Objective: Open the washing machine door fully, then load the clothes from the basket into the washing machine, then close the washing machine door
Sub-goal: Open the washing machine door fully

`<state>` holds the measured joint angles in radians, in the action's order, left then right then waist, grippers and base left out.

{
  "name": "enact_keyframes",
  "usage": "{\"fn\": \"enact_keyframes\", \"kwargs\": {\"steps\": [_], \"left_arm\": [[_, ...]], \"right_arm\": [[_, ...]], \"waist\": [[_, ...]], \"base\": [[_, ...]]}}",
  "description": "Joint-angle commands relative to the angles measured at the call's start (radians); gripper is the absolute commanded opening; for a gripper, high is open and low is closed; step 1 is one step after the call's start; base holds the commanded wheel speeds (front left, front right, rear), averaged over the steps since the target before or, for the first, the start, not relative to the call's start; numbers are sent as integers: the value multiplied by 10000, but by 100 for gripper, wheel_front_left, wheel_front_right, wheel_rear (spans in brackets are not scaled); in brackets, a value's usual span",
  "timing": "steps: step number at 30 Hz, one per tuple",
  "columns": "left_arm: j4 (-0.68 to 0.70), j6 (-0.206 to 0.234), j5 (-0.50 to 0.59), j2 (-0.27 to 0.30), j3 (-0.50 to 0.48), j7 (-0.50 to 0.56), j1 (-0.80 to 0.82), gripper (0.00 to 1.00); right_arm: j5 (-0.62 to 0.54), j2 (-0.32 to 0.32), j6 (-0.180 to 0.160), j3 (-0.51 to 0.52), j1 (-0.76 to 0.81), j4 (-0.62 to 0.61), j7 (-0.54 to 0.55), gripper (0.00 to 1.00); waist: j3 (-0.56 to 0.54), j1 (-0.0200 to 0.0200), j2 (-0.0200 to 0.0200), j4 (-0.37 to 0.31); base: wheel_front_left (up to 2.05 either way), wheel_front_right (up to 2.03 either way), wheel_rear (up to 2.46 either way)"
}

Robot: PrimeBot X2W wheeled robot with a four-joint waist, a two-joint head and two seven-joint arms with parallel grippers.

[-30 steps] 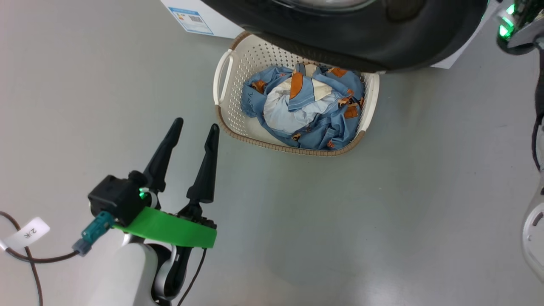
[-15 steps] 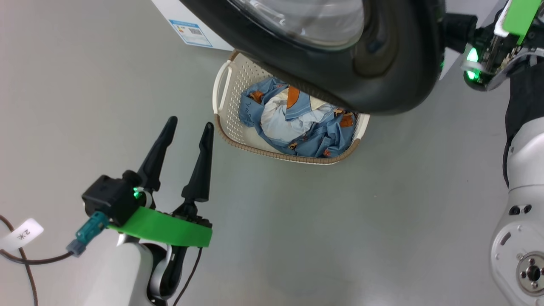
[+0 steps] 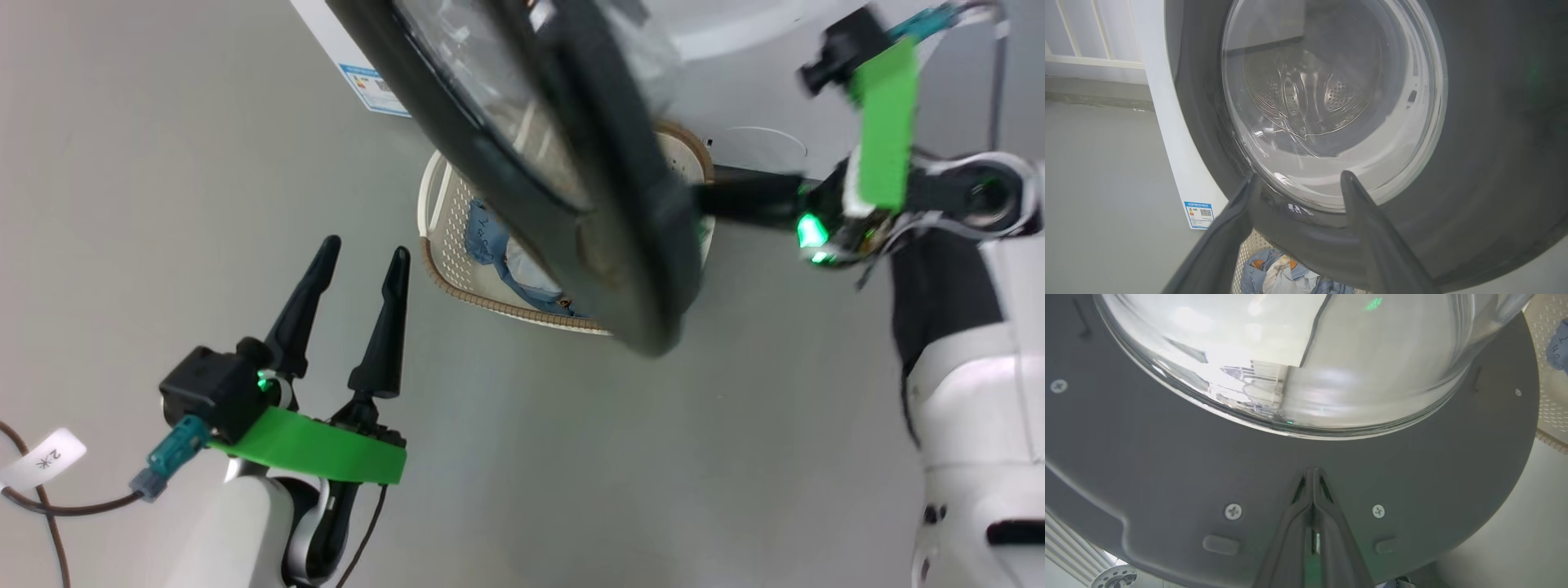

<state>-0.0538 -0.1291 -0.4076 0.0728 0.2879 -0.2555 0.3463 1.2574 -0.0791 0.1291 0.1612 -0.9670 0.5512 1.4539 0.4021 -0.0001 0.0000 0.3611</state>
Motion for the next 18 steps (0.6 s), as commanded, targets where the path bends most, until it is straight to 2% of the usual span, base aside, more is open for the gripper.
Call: {"fn": "enact_keyframes", "kwargs": {"steps": [1,9,18], "left_arm": [[251,-16,48,301,-351,-63,-77,100],[195,-16,24,264,-372,-63,-129,100],[165,-16,22,255,-414,-63,-160,100]], "right_arm": [[185,287,16,-512,421,-243,-41,0],[1715,288,16,-2968,1387,-681,-1388,0],[2809,288,16,-4565,1622,-587,-2760,0]], "waist": [[-31,1,0,10],[-120,1,0,81],[-203,1,0,153]], "base": [[0,0,0],[0,0,0],[0,0,0]]}}
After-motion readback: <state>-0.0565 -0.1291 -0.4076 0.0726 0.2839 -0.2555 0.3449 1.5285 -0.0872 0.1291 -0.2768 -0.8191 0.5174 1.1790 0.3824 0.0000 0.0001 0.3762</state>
